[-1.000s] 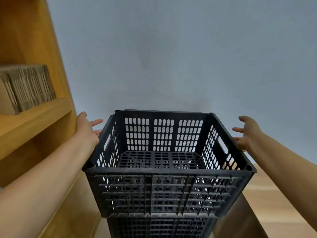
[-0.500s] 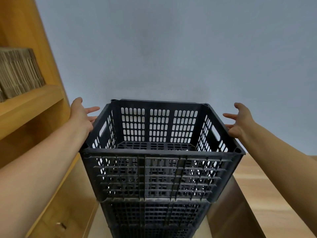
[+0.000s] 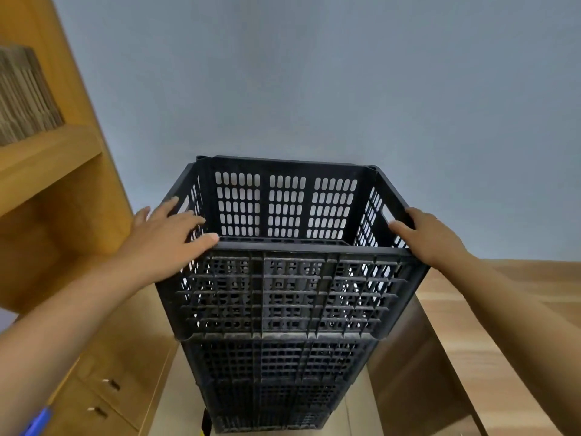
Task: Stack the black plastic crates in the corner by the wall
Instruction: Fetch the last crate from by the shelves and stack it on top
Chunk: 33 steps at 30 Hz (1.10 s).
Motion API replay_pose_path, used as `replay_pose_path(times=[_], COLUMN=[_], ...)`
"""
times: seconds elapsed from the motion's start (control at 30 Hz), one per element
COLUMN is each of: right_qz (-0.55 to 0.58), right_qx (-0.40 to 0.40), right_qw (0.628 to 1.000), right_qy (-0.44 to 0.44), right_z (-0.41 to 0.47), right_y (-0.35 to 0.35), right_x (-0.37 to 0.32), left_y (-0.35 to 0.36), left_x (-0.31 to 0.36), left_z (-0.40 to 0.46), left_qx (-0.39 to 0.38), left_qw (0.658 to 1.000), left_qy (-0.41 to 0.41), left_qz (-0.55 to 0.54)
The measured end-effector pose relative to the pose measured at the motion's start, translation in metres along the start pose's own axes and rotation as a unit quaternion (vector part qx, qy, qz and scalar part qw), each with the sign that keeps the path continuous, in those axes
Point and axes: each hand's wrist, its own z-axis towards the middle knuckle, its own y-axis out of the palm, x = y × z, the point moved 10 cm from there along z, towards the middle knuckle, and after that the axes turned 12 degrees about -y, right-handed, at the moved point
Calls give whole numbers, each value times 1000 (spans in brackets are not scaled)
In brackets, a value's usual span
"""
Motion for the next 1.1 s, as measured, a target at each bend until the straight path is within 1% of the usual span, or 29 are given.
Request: replay_pose_path(times=[0.03,0.07,0.1,0.17,0.27,0.4,0.7,0.83,0.97,1.1], right_qz=[-15,-27,-38,-38,-25,-18,-20,-22,-26,-16], right_qx=[16,28,41,63,92,91,95,95,73,77], right_qw=[1000,999,998,997,995,995,995,995,996,996], right_qy=[-8,-11,-16,-18,-27,-29,-31,-31,-31,-32], right_z=[-4,-8,-10,-14,-17,-16,-20,-21,-23,-25], right_y=[0,-1,-3,-9,-14,-10,-10,-10,-8,-7], right_x=[-4,-7,-12,-18,-20,-18,-17,-17,-20,-25], left_y=[0,3,6,7,1,4,7,7,7,4], left_x=[12,21,23,25,29,29,28,30,27,22], left_z=[-11,-18,-19,-15,-10,-11,-17,-20,-16,-15], left_qx=[15,21,25,41,93,127,106,115,116,123], left_qw=[999,996,994,993,990,985,989,987,986,985], left_qy=[50,84,98,96,94,110,101,108,112,113], left_qz=[6,19,31,49,45,41,26,26,34,35])
